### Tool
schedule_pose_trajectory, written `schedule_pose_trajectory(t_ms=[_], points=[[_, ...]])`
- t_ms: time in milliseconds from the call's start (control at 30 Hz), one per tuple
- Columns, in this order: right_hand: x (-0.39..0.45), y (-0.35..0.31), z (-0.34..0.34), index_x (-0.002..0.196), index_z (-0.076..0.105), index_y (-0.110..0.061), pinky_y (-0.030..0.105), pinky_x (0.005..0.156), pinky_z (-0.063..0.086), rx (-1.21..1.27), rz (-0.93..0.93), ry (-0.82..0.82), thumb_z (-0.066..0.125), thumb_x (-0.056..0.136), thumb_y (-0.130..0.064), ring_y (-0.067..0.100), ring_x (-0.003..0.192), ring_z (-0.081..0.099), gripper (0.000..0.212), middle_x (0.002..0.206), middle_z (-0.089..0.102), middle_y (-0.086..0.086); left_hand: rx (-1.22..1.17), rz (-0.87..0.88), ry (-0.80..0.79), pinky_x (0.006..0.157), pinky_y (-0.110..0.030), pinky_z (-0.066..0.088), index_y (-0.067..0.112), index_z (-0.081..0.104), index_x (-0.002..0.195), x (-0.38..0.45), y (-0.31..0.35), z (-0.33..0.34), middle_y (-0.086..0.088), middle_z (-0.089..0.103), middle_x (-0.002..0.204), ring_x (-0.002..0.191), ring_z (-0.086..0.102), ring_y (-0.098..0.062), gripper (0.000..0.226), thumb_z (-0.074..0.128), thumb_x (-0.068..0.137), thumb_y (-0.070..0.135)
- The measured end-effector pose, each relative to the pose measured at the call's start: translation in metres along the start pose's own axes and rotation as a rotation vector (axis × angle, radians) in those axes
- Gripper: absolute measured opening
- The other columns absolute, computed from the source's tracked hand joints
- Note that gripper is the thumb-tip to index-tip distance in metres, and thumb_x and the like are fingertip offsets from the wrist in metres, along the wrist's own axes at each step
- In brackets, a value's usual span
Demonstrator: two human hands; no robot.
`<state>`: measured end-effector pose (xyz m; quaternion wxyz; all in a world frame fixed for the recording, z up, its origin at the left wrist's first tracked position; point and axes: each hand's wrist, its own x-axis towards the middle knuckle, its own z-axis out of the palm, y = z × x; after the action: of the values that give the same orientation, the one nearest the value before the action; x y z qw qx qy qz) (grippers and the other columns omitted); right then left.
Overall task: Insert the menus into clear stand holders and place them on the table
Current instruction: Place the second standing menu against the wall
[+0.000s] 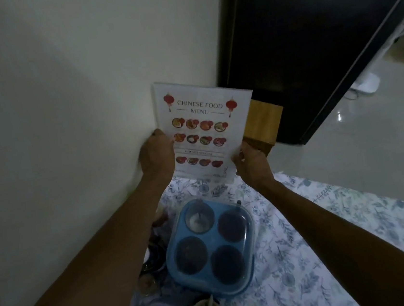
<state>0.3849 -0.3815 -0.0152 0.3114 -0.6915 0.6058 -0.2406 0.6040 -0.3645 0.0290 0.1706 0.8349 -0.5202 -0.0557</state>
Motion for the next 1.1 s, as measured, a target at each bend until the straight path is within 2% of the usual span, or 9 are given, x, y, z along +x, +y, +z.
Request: schedule_pose_trajectory(t_ms=[167, 300, 500, 700, 767, 933, 1000, 1100], points=[[-0.002, -0.001, 0.004, 0.129, 0.049, -0.01, 0.049, 0.074, 0.062, -0.031, 0.02, 0.019, 0.049, 0.1, -0.018, 0.034, 0.092, 0.069, 0.029, 0.119, 0.066, 0.015, -0.012, 0.0, 0.002, 0.072, -0.039, 0.055, -0.005, 0.058, 0.109, -0.002, 0.001, 0.005, -0.024, 0.07, 0.106, 0.092, 0.07, -0.037, 0.021, 0.047, 0.102, 0.011], [0.0, -0.002, 0.006, 0.126, 0.048, -0.008, 0.049, 0.075, 0.062, -0.047, 0.047, 0.011, 0.049, 0.1, -0.015, 0.033, 0.09, 0.069, 0.027, 0.115, 0.066, 0.016, -0.061, 0.016, 0.031, 0.078, -0.035, 0.055, -0.004, 0.055, 0.116, -0.014, 0.0, 0.017, -0.023, 0.063, 0.111, 0.096, 0.066, -0.033, 0.02, 0.053, 0.097, 0.004], [0.006, -0.008, 0.015, 0.119, 0.051, -0.004, 0.048, 0.074, 0.062, -0.095, 0.067, 0.014, 0.05, 0.098, -0.013, 0.033, 0.086, 0.069, 0.023, 0.107, 0.068, 0.018, -0.036, 0.042, 0.028, 0.071, -0.03, 0.058, -0.002, 0.05, 0.119, -0.021, -0.002, 0.014, -0.019, 0.059, 0.112, 0.087, 0.066, -0.025, 0.028, 0.06, 0.094, 0.007], [0.0, -0.012, 0.014, 0.129, 0.045, -0.004, 0.047, 0.082, 0.06, -0.078, 0.094, -0.025, 0.051, 0.098, -0.015, 0.036, 0.098, 0.068, 0.034, 0.119, 0.065, 0.019, 0.012, 0.102, 0.021, 0.064, -0.034, 0.058, 0.004, 0.05, 0.118, -0.022, 0.003, -0.002, -0.015, 0.061, 0.108, 0.084, 0.066, -0.025, 0.027, 0.06, 0.094, 0.013], [-0.007, -0.016, 0.011, 0.134, 0.041, -0.008, 0.044, 0.083, 0.059, -0.077, 0.088, -0.035, 0.056, 0.095, -0.015, 0.036, 0.105, 0.066, 0.042, 0.127, 0.062, 0.017, 0.006, 0.121, 0.011, 0.065, -0.036, 0.057, 0.004, 0.049, 0.119, -0.027, 0.007, -0.007, -0.016, 0.06, 0.109, 0.086, 0.066, -0.028, 0.029, 0.06, 0.094, 0.014], [-0.033, -0.012, -0.02, 0.142, 0.027, -0.014, 0.044, 0.082, 0.057, -0.21, 0.092, -0.039, 0.069, 0.088, -0.025, 0.034, 0.107, 0.064, 0.07, 0.128, 0.059, 0.017, 0.033, 0.191, 0.031, 0.068, -0.038, 0.057, 0.007, 0.046, 0.131, -0.046, 0.031, -0.023, -0.013, 0.06, 0.113, 0.092, 0.064, -0.027, 0.042, 0.059, 0.095, 0.024], [-0.049, -0.01, -0.044, 0.144, 0.025, -0.018, 0.043, 0.084, 0.056, -0.258, 0.089, -0.022, 0.069, 0.088, -0.029, 0.032, 0.109, 0.063, 0.072, 0.131, 0.057, 0.017, 0.09, 0.237, 0.067, 0.067, -0.038, 0.054, 0.008, 0.047, 0.133, -0.058, 0.047, -0.028, -0.012, 0.062, 0.112, 0.089, 0.065, -0.027, 0.045, 0.059, 0.095, 0.028], [-0.073, -0.004, -0.081, 0.143, 0.028, -0.018, 0.043, 0.086, 0.053, -0.309, 0.075, -0.002, 0.066, 0.089, -0.033, 0.033, 0.109, 0.062, 0.067, 0.128, 0.057, 0.016, 0.106, 0.291, 0.124, 0.072, -0.042, 0.054, 0.008, 0.053, 0.124, -0.086, 0.081, -0.038, -0.014, 0.064, 0.114, 0.089, 0.066, -0.031, 0.041, 0.063, 0.091, 0.029]])
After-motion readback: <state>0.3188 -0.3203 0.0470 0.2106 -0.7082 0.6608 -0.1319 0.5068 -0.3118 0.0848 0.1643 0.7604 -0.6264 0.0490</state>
